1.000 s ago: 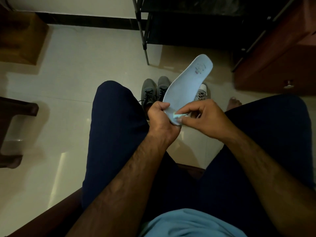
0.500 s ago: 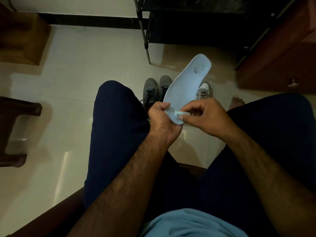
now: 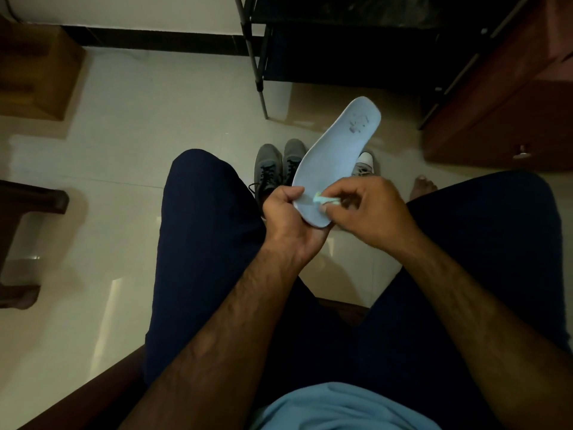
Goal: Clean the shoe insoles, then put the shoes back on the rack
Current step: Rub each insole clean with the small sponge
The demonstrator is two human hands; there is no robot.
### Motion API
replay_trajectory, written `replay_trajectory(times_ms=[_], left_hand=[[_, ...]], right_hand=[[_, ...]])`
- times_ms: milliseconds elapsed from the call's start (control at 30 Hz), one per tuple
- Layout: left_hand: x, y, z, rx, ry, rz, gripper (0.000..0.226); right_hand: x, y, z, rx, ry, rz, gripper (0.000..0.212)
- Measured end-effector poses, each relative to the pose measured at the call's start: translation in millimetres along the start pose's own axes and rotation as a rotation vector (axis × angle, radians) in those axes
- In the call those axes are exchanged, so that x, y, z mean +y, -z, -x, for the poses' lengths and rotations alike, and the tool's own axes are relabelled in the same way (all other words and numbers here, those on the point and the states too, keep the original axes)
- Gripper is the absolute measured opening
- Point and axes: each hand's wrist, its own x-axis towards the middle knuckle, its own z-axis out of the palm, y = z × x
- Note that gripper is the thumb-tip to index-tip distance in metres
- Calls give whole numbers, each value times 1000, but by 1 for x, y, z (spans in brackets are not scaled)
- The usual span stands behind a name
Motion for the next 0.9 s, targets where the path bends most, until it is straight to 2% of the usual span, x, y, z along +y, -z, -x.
replay_trajectory(times_ms=[100,267,367,433,533,600,667,767,833,900], left_hand=[[2,0,-1,-29,10,-25,53],[3,-4,2,4,41,-214,52],[12,-10,4,53,-73,-520,31],[25,-16,4,80,-167,-749,22],[56,-28,4,26,-217,-1063,62],[80,-40,5,-68,-248,-1248,62],[102,-53,3,-161,-327,-1251,55],[124,-71,-3,-274,-430,-1082,36],[121,-82,-8,-285,-482,-1210,29],[107,-86,-13,-320,-437,-1333,23]], right_hand=[[-10,-5,8,-104,46,-65,14],[0,17,-9,79,40,110,16],[-5,33,-16,124,136,302,17],[-11,44,-23,87,186,420,15],[-20,51,-35,13,208,532,15],[-24,52,-41,86,192,526,15],[-27,52,-44,196,150,384,16],[-37,60,-56,294,33,-18,14],[-52,64,-66,311,-28,-357,13],[-70,68,-77,335,-68,-604,10]])
